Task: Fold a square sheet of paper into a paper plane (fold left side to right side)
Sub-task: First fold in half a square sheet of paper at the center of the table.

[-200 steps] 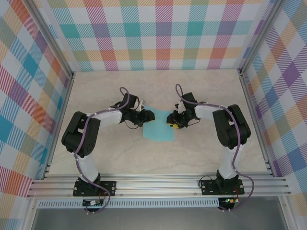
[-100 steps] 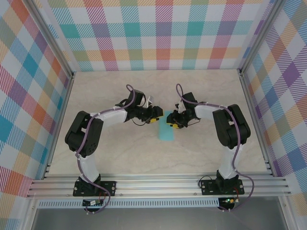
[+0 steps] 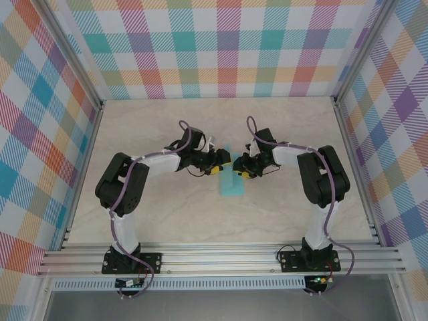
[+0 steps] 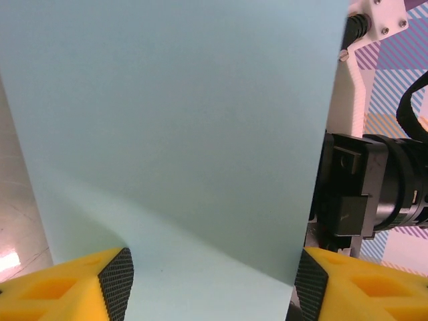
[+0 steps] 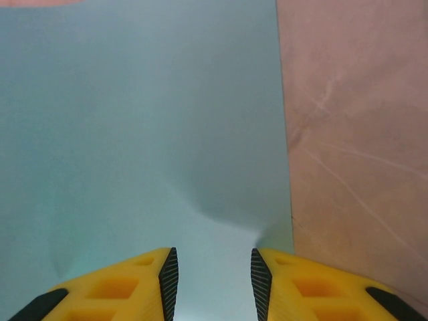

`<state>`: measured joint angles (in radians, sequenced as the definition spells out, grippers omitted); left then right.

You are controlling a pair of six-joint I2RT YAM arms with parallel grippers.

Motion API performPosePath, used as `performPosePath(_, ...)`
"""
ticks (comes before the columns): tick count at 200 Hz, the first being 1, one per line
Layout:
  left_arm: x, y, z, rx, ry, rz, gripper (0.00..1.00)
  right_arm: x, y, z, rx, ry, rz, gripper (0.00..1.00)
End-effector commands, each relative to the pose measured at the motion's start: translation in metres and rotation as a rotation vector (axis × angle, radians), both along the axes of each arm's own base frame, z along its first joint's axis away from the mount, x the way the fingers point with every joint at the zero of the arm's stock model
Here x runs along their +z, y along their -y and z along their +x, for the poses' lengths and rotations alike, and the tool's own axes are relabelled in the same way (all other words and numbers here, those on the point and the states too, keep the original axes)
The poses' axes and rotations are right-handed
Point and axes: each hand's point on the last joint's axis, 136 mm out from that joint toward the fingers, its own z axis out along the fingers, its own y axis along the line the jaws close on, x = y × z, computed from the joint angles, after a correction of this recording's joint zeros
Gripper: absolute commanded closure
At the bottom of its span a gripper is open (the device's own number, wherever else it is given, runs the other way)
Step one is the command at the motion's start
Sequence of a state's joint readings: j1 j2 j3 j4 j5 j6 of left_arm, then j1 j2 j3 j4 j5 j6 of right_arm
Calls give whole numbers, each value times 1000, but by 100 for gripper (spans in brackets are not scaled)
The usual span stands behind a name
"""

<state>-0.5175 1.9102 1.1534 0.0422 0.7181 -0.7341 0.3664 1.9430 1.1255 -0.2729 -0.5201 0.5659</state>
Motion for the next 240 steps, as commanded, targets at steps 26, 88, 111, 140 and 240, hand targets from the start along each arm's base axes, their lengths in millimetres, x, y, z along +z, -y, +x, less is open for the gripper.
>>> performPosePath(26,1,12,2,-26,4,-20,30,-5,9,1,-17,6,-24,64)
performPosePath(88,-9,11,1,-21,-16,-4,31,50,35,14,-60,113,53,61)
performPosePath(111,-11,11,1,-21,-18,-1,31,71,37,16,-68,141,138,60)
performPosePath(140,-10,11,2,-19,-14,-2,32,86,18,14,-16,119,280,59)
performPosePath(240,-9,10,3,-16,-13,1,32,41,-4,-1,8,-16,257,62)
